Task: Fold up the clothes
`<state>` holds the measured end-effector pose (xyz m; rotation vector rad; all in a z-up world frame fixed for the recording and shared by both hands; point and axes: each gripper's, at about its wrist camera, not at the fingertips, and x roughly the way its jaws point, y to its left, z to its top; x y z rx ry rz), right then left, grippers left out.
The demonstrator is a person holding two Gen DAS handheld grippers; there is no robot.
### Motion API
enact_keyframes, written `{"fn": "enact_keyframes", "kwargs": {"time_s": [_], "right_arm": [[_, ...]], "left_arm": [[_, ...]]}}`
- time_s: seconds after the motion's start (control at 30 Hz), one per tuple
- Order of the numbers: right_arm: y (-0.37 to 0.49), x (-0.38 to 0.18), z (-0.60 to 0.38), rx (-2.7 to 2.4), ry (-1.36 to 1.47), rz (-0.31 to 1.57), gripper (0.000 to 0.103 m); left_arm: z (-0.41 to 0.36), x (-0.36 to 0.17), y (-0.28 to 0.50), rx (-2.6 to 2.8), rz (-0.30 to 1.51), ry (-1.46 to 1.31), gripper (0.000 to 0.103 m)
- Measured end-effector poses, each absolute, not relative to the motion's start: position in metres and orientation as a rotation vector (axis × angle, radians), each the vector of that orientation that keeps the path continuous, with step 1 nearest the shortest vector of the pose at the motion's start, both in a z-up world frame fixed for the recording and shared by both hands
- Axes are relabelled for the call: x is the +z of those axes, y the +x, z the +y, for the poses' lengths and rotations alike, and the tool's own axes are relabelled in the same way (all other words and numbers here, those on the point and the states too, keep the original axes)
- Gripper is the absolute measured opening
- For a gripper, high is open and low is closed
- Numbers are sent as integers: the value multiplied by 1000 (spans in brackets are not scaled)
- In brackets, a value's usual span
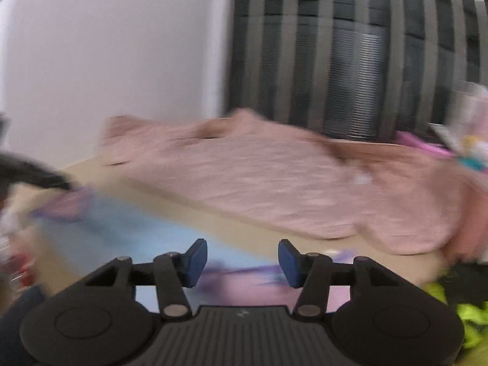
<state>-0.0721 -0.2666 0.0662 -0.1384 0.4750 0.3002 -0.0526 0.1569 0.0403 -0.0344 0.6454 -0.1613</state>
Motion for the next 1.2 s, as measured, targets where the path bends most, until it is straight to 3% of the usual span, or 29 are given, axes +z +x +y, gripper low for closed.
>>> {"fn": "enact_keyframes", "kwargs": {"time_s": [0.1, 0.13, 0.17, 0.2, 0.33, 0.37, 0.4, 0.47, 0.7, 0.9, 0.93, 0.97, 1.0, 1.03, 1.2], "right_arm": [[-29, 60, -302, 123, -67, 562, 50], [-16, 57, -312, 111, -45, 598, 50], [-5, 56, -318, 115, -24, 620, 49], [3, 56, -319, 119, -13, 632, 49], [35, 42, -316, 135, -5, 740, 46], [40, 35, -314, 139, -1, 768, 15], [43, 30, -312, 134, 1, 781, 4], [35, 31, -308, 118, -25, 724, 2], [-81, 45, -301, 67, -196, 329, 2], [-120, 0, -296, 116, -186, 484, 5], [-123, 0, -295, 129, -187, 500, 9], [-125, 5, -295, 138, -175, 496, 21], [-128, 12, -298, 148, -151, 481, 40], [-128, 20, -302, 164, -119, 458, 46], [-92, 52, -326, 173, 55, 462, 46]], "left_arm": [[162, 34, -35, -203, 697, -111, 42], [164, 30, -29, -202, 719, -137, 30], [166, 27, -23, -200, 739, -159, 8], [167, 23, -19, -187, 748, -168, 3], [172, 15, -18, -169, 730, -204, 1], [172, 14, -19, -152, 723, -195, 1], [172, 14, -21, -136, 717, -186, 1], [174, 14, -22, -118, 712, -185, 1], [175, 14, -25, -106, 698, -177, 1], [180, 15, -26, -87, 696, -172, 1], [180, 16, -27, -79, 697, -167, 2], [180, 18, -30, -75, 694, -161, 2], [177, 22, -35, -83, 681, -147, 2], [173, 28, -42, -107, 664, -131, 3], [148, 43, -58, -230, 611, -63, 16]]}}
